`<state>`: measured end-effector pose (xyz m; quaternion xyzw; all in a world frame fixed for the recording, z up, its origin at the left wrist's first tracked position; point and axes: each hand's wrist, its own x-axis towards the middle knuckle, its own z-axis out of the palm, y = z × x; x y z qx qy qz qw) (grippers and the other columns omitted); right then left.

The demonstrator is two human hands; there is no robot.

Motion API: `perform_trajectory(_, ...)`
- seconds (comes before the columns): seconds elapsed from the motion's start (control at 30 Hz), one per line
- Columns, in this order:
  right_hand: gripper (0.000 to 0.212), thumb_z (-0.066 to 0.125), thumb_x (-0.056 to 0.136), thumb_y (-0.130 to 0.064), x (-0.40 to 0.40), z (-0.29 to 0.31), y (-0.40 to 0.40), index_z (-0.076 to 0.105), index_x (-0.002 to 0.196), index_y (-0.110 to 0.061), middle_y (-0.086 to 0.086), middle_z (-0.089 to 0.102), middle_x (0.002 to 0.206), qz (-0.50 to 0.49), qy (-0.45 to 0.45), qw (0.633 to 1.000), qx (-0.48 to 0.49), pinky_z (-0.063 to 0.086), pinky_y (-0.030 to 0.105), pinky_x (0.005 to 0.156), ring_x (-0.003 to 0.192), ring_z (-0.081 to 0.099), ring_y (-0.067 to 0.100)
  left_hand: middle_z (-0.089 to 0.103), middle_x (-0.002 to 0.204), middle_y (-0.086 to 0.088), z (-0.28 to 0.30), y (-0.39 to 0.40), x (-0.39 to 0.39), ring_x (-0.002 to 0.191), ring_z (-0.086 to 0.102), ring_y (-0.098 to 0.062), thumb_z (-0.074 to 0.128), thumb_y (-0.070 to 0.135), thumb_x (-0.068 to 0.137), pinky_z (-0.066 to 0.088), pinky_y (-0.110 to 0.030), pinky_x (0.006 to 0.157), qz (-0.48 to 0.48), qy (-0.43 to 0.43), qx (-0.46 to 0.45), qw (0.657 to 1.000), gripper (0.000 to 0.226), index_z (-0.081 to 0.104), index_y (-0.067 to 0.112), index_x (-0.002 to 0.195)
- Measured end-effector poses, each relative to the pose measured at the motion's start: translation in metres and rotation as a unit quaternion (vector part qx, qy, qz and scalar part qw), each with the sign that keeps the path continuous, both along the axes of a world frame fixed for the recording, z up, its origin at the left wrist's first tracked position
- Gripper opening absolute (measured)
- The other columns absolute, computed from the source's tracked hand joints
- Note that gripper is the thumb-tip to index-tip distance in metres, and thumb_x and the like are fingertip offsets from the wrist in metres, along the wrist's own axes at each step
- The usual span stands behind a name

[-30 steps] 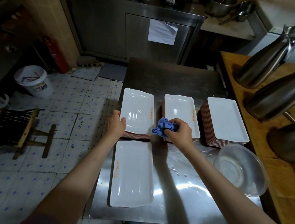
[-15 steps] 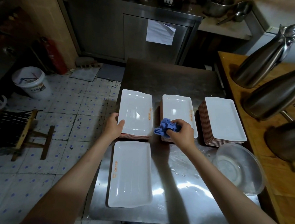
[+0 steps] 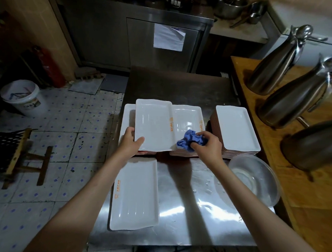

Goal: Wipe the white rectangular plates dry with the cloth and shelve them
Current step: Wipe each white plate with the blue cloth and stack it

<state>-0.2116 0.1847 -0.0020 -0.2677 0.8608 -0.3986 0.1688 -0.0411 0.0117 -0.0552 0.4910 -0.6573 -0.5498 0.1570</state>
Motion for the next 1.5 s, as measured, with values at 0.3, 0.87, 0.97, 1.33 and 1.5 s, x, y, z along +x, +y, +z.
perform_trajectory(0.3, 0.025, 0.070, 0.072, -0.007, -0.030, 0.013, 0.047, 0.065, 0.095, -0.016, -0.002, 0.063, 0.081, -0.034, 0.008, 0.999, -0.006, 0.047, 0.018, 0.070, 0.076, 0.059, 0.015, 0.056, 0.124, 0.004, 0.001, 0.045, -0.036, 0.111, 0.056, -0.019, 0.058, 0.011, 0.093, 0.055, -0.028, 0.079, -0.033, 0.077, 0.060, 0.995, 0.043, 0.039, 0.016, 0.131)
perform_trajectory(0.87, 0.021, 0.070, 0.075, -0.006, -0.086, 0.022, 0.135, 0.062, 0.093, -0.014, -0.003, 0.063, 0.084, -0.050, 0.020, 0.998, -0.025, 0.043, 0.007, 0.060, 0.073, 0.059, 0.004, 0.048, 0.128, 0.004, 0.017, 0.143, -0.101, 0.108, 0.053, -0.018, 0.054, 0.000, 0.093, 0.057, -0.030, 0.070, -0.102, 0.125, 0.132, 0.978, 0.058, 0.027, 0.016, 0.141)
perform_trajectory(0.97, 0.021, 0.071, 0.075, -0.006, -0.094, 0.022, 0.146, 0.061, 0.091, -0.016, -0.005, 0.063, 0.081, -0.046, 0.019, 0.998, -0.034, 0.048, 0.017, 0.063, 0.073, 0.060, 0.004, 0.046, 0.126, 0.002, 0.018, 0.156, -0.111, 0.110, 0.051, -0.016, 0.054, -0.002, 0.092, 0.054, -0.026, 0.075, -0.116, 0.124, 0.106, 0.980, 0.060, 0.025, 0.012, 0.143)
perform_trajectory(1.33, 0.022, 0.068, 0.079, -0.005, -0.111, 0.022, 0.170, 0.058, 0.095, -0.016, -0.012, 0.056, 0.081, -0.040, 0.007, 0.999, -0.032, 0.045, 0.008, 0.054, 0.071, 0.055, -0.004, 0.054, 0.126, -0.009, 0.009, 0.184, -0.130, 0.110, 0.057, -0.026, 0.057, -0.001, 0.090, 0.056, -0.042, 0.082, -0.111, 0.099, 0.048, 0.988, 0.056, 0.031, 0.012, 0.137)
perform_trajectory(1.5, 0.027, 0.069, 0.079, -0.006, -0.116, 0.017, 0.174, 0.061, 0.103, -0.013, -0.008, 0.058, 0.086, -0.045, 0.004, 0.999, -0.028, 0.046, 0.010, 0.056, 0.072, 0.055, -0.004, 0.052, 0.124, -0.004, 0.012, 0.189, -0.137, 0.113, 0.054, -0.020, 0.057, -0.001, 0.090, 0.046, -0.035, 0.096, -0.126, 0.083, -0.005, 0.989, 0.056, 0.031, 0.010, 0.138)
